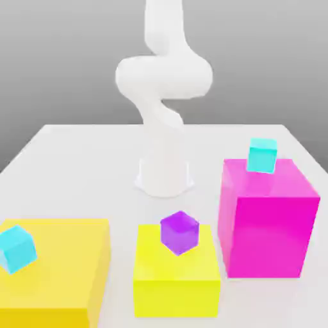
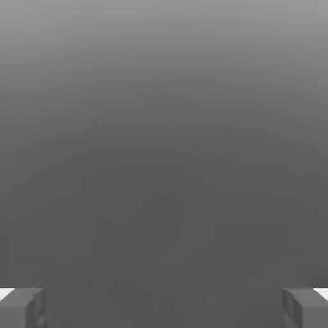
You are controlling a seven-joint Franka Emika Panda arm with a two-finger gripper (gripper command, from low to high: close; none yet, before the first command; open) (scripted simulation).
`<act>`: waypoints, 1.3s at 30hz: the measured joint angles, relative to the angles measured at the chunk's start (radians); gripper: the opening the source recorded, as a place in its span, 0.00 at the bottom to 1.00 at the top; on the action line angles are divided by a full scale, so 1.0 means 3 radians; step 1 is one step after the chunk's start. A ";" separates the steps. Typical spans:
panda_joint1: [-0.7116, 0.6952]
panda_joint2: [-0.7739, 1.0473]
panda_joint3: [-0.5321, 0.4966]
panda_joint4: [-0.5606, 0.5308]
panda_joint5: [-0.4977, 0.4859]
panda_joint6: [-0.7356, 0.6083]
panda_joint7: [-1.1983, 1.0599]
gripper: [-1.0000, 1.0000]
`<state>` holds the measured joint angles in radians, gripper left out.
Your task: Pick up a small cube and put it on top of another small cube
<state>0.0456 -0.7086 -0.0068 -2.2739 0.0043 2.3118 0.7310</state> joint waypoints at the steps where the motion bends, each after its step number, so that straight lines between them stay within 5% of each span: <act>1: 0.0064 0.0131 -0.0008 0.0038 0.0008 0.0017 -0.0101 0.50; 21: 0.0949 0.2558 0.0178 0.0731 0.0117 0.0329 -0.1932 0.50; 38: 0.1389 0.4621 0.0421 0.1307 -0.0464 0.0804 -0.2790 0.50; 39: 0.1399 0.4695 0.0410 0.1326 -0.0475 0.0858 -0.2786 0.00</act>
<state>0.4652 0.6999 0.1162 -1.8762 -0.1383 2.5690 -0.1047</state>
